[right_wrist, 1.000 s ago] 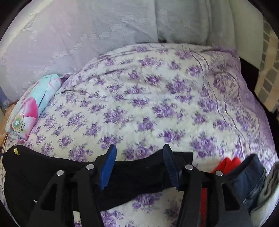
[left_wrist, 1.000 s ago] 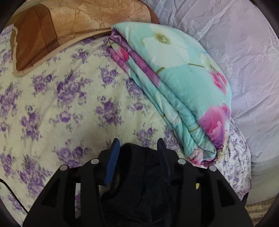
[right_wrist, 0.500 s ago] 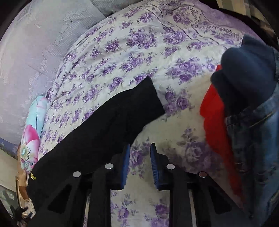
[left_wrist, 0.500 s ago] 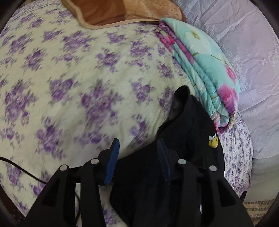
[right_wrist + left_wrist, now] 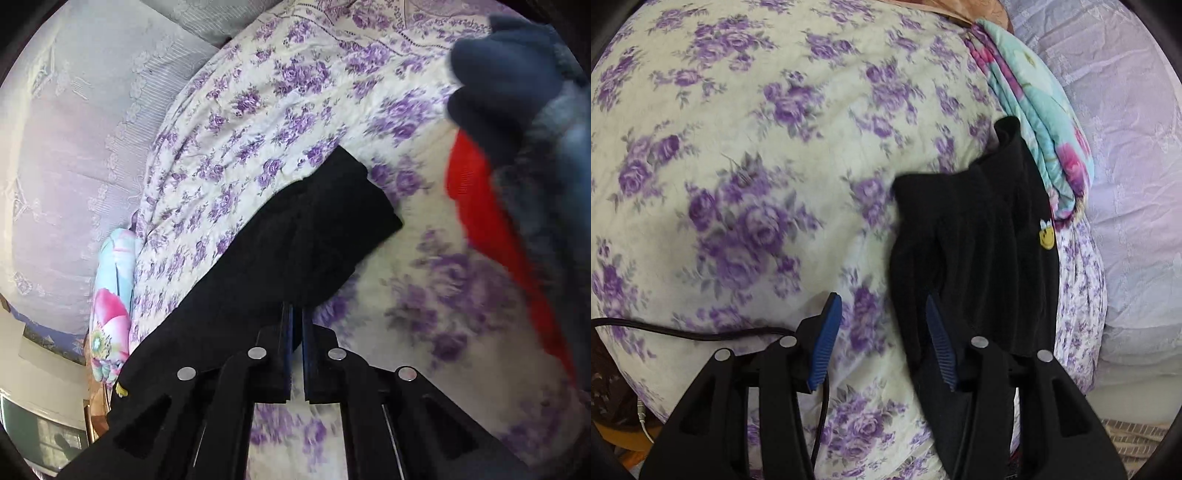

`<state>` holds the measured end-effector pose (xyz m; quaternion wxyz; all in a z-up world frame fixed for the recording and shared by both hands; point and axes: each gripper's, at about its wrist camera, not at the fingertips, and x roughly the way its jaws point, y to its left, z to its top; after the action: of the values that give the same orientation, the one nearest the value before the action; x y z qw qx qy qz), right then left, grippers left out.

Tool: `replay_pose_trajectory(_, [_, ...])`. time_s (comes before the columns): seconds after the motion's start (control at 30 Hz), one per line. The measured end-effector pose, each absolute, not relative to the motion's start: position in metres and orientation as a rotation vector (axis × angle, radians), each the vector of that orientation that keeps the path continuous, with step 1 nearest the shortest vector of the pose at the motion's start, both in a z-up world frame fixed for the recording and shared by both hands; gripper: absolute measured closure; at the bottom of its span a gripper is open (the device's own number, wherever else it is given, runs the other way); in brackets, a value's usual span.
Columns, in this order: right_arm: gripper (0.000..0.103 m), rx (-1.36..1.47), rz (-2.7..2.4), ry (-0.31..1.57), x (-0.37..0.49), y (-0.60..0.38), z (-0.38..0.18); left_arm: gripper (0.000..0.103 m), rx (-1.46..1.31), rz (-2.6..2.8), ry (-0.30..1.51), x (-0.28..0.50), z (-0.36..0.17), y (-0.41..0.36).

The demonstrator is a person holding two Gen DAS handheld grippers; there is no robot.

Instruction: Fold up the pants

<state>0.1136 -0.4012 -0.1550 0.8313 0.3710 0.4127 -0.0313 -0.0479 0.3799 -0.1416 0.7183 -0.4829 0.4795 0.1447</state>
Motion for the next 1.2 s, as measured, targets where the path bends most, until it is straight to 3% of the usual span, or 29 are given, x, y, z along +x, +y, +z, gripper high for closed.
replay_pose_trajectory(0.27, [0.099, 0.717, -0.151, 0.934, 0.108, -0.401, -0.177, 0.05, -0.999, 0.264, 1.087, -0.009, -0.148, 0.364])
replay_pose_trajectory(0.47, [0.099, 0.703, -0.157, 0.941, 0.105, -0.399, -0.176, 0.041, -1.04, 0.317, 1.058, 0.019, -0.165, 0.379])
replay_pose_trajectory(0.5, [0.099, 0.698, -0.16, 0.942, 0.104, -0.398, -0.175, 0.047, -1.041, 0.337, 1.057, 0.022, -0.165, 0.379])
replay_pose_trajectory(0.53, [0.099, 0.696, -0.162, 0.942, 0.105, -0.398, -0.175, 0.077, -1.034, 0.352, 1.056, 0.023, -0.164, 0.378])
replay_pose_trajectory(0.57, [0.099, 0.697, -0.165, 0.939, 0.103, -0.397, -0.173, 0.089, -1.035, 0.337, 1.064, 0.024, -0.164, 0.377])
replay_pose_trajectory(0.63, [0.099, 0.704, -0.166, 0.93, 0.1, -0.397, -0.17, 0.091, -1.054, 0.334, 1.032, 0.012, -0.159, 0.38])
replay_pose_trajectory(0.9, [0.099, 0.701, -0.154, 0.946, 0.071, -0.397, -0.166, 0.092, -1.174, 0.373, 0.964, -0.078, -0.151, 0.415])
replay_pose_trajectory(1.07, [0.095, 0.686, -0.144, 0.952, 0.091, -0.396, -0.17, 0.092, -1.156, 0.392, 1.002, -0.062, -0.169, 0.415])
replay_pose_trajectory(1.2, [0.09, 0.623, -0.123, 0.924, 0.073, -0.396, -0.144, 0.08, -1.097, 0.375, 1.03, -0.063, -0.163, 0.416])
